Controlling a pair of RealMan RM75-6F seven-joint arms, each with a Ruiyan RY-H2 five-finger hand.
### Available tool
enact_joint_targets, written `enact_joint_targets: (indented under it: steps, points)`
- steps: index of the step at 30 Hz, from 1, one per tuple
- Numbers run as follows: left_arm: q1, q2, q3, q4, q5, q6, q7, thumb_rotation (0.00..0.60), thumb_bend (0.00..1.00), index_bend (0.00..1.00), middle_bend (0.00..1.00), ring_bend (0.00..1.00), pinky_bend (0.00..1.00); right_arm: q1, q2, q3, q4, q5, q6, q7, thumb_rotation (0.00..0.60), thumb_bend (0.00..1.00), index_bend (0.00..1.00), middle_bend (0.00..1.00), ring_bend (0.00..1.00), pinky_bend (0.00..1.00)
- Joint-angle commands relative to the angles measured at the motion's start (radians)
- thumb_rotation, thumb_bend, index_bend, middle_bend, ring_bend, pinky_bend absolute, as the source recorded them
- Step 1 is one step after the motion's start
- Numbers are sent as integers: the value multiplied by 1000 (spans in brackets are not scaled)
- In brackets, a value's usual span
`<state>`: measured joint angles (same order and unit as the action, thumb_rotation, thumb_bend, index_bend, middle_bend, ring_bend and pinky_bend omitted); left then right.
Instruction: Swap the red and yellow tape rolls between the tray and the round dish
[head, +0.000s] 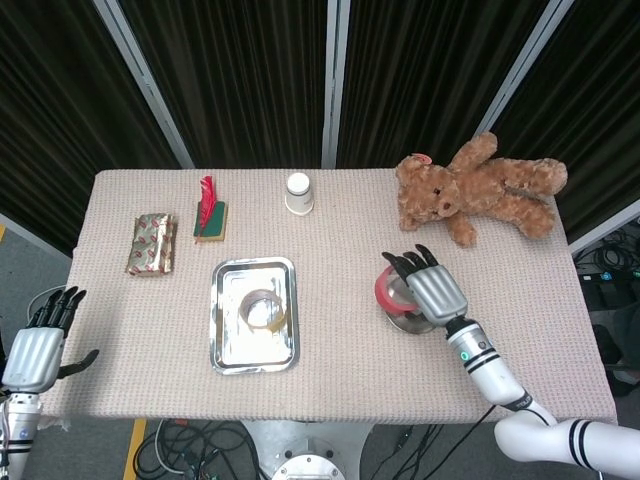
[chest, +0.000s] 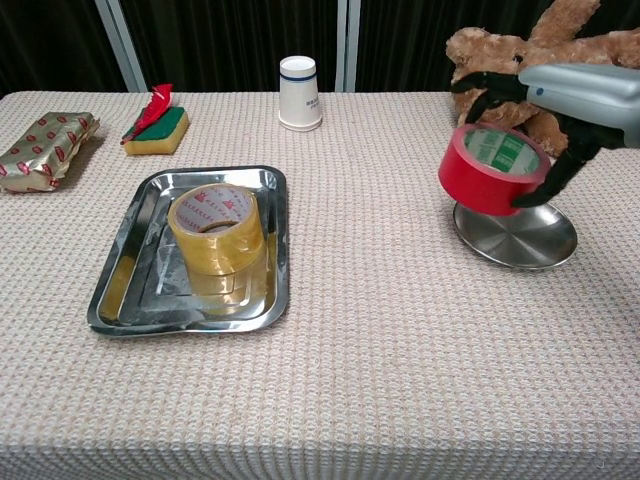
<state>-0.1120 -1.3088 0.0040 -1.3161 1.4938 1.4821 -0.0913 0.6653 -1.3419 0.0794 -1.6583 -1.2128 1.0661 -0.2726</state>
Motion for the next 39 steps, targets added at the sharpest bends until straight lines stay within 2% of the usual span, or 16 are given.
enact_joint_targets:
  steps: [1, 8, 13, 15, 18, 20, 21, 24, 30, 34, 39]
  points:
    - [2, 1, 0, -2, 2, -1, 2, 600, 153, 44, 26, 14, 199, -19, -12, -19, 33, -6, -3, 11, 600, 108, 0, 452, 125, 0]
    - [5, 2, -2, -1, 1, -9, 0, 600, 154, 43, 26, 14, 199, -27, -48, -17, 91, -4, -21, 7, 600, 109, 0, 449, 124, 0]
    - [7, -1, -3, 4, 3, -13, -3, 600, 154, 44, 26, 14, 199, -25, -48, -14, 92, 32, -51, -33, 600, 108, 0, 439, 124, 0]
    - [8, -1, -5, 5, 3, -12, -5, 600, 154, 43, 26, 14, 199, -23, -46, -13, 89, 47, -62, -49, 600, 108, 0, 407, 112, 0]
    - [9, 0, -7, 5, 4, -11, -7, 600, 154, 43, 26, 14, 199, -18, -39, -13, 83, 64, -87, -59, 600, 77, 0, 276, 40, 0]
    - [10, 1, -7, 4, 4, -12, -5, 600, 154, 43, 26, 14, 199, -13, -30, -14, 76, 79, -108, -70, 600, 22, 0, 81, 0, 0]
    - [10, 1, -8, 4, 4, -12, -5, 600, 154, 43, 26, 14, 199, -12, -27, -12, 72, 83, -111, -72, 600, 6, 0, 23, 0, 0]
    - [12, 2, -11, 3, 2, -12, -1, 600, 154, 43, 26, 14, 199, -24, -21, -8, 58, 65, -87, -57, 600, 0, 0, 0, 0, 0]
    - [11, 15, -14, -25, 2, -14, 33, 600, 154, 43, 26, 14, 195, -92, 60, -17, -38, -15, 33, -22, 600, 0, 0, 0, 0, 0]
    - [8, 27, -17, -50, 7, -13, 50, 600, 154, 43, 26, 14, 194, -212, 110, -57, -69, -131, 231, 24, 600, 0, 0, 0, 0, 0]
    - [-4, 28, -18, -61, 17, -26, 56, 600, 154, 43, 26, 13, 189, -416, 96, -145, 19, -219, 482, 86, 600, 0, 0, 0, 0, 0]
